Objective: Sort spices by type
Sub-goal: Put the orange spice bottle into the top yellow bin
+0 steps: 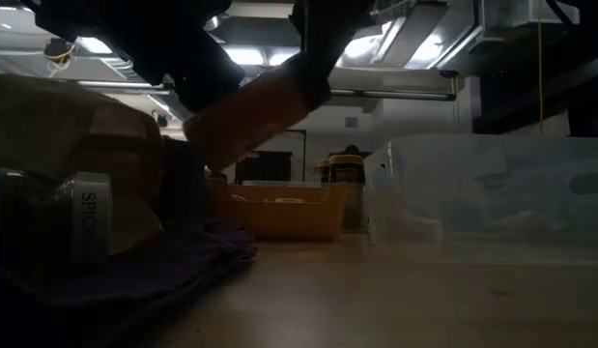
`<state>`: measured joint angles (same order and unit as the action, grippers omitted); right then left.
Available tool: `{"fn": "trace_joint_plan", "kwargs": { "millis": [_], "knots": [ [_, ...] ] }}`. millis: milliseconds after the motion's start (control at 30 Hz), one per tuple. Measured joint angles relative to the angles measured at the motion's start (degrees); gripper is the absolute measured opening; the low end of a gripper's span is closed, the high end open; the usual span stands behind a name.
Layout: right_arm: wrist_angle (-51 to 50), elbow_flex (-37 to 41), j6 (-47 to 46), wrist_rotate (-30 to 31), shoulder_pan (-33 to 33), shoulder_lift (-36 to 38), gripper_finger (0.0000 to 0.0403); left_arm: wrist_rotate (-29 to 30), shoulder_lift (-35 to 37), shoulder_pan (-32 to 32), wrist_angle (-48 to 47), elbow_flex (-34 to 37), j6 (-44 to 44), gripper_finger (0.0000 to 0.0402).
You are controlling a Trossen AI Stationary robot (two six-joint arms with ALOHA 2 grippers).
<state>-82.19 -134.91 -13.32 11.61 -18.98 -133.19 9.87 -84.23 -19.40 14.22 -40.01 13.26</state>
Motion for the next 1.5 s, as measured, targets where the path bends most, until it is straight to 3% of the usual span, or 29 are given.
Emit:
{"fn": "trace_joint_plan", "kwargs": {
  "millis": [833,967,1300,1500],
  "knots": [
    [7.4,0.0,2.4,1.7,0.0,0.0,0.0212,-1.0,-0.6,0.0,0.0,-0.1,-0.7,0.0241],
    [7.7,-0.1,3.3,2.1,0.0,0.0,0.0213,-5.1,-2.5,0.6,0.0,-0.1,-0.6,0.024],
    [7.1,-0.1,3.3,2.5,-0.1,0.1,0.0215,-5.7,-3.2,1.8,1.0,0.0,-1.5,0.0159],
    [7.0,-0.1,3.1,2.5,-0.1,0.1,0.0216,-5.8,-3.1,1.9,1.2,0.0,-1.9,0.0154]
  ]
}}
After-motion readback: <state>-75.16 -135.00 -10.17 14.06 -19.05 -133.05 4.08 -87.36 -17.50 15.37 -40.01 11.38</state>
